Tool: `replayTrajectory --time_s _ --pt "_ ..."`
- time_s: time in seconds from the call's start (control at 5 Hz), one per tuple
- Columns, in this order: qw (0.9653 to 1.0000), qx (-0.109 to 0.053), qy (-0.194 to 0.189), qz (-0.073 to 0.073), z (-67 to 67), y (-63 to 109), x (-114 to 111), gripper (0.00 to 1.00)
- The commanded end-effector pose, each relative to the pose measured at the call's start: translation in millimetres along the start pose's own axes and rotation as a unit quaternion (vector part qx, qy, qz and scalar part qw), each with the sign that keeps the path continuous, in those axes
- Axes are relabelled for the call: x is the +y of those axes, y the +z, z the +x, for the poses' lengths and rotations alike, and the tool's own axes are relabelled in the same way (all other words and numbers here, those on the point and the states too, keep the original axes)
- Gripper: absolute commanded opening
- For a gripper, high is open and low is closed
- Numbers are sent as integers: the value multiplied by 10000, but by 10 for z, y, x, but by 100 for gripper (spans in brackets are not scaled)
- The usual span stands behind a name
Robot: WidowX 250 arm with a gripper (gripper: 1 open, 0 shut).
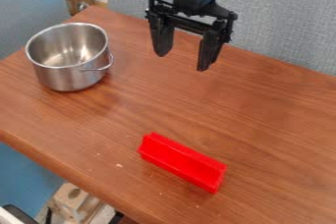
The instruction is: Put the red object in the metal pot
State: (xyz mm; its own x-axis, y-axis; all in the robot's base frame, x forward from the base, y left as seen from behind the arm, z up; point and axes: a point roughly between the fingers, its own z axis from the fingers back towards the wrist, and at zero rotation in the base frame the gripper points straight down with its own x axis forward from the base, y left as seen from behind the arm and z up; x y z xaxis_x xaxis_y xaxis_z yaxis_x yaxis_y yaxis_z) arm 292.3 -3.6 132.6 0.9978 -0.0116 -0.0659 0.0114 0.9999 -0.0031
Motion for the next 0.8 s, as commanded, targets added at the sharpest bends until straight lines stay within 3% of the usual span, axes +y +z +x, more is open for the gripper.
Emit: replayTrajectory --time_s 0.0,0.2,0.4,0.6 --pt "9999 110 109 -7 -30 -73 -16 100" --pt "9979 148 633 -77 -151 -161 -95 100" --pt "9912 51 1303 -210 -296 -235 -216 100" --pt "9758 -110 2155 -342 -414 -280 -329 100"
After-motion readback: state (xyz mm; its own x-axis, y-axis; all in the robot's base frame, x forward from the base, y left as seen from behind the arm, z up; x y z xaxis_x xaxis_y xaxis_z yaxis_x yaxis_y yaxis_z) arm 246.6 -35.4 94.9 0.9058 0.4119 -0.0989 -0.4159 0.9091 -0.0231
